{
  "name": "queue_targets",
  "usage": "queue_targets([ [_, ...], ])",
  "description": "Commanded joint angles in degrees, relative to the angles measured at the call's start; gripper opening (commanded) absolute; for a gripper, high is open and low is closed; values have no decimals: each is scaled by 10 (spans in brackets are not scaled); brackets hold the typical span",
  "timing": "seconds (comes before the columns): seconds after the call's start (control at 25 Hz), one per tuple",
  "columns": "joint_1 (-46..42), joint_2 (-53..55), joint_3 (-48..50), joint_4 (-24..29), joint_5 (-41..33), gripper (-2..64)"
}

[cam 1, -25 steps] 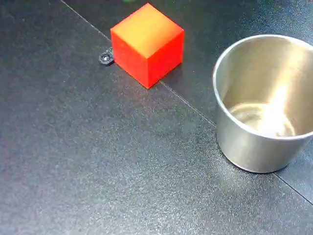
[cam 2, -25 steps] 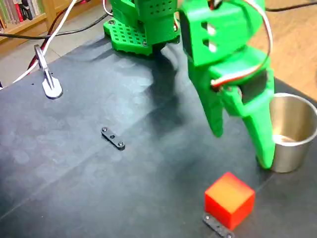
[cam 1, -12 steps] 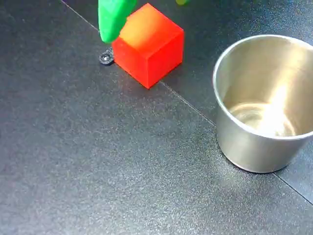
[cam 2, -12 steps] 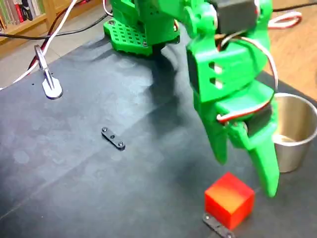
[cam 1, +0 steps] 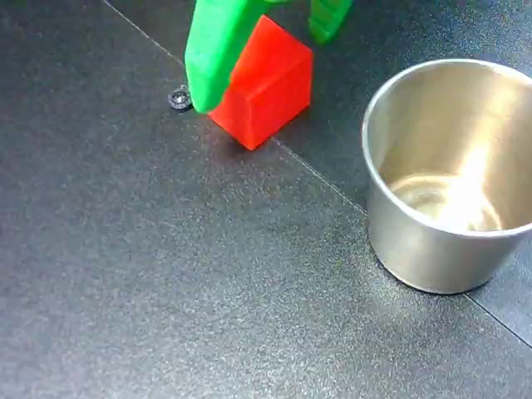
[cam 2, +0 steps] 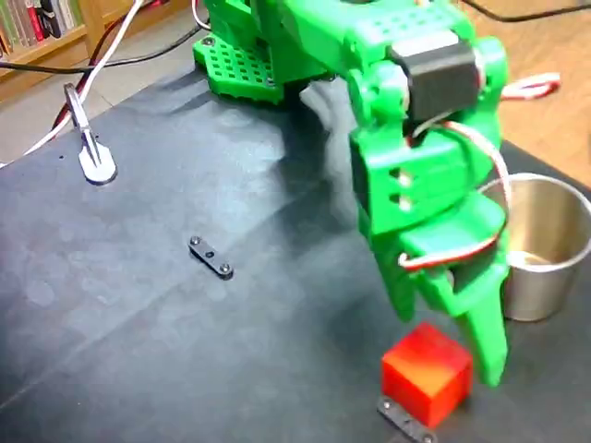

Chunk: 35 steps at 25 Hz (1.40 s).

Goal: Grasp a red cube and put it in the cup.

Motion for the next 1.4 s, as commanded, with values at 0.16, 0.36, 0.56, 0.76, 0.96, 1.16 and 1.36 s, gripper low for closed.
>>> queue_targets([
  [0.16,11,-10,-22,-3,-3,318],
  [0.36,11,-18,-22,-4,-4,318],
  [0.56,10,-18,-22,-52,-4,318],
  [0.76,4,-40,-21,-54,-4,318],
  [0.96,4,-49,-21,-57,-4,318],
  [1.16,2,-50,-21,-58,-4,314],
  [1.36,2,-50,-21,-59,-4,169],
])
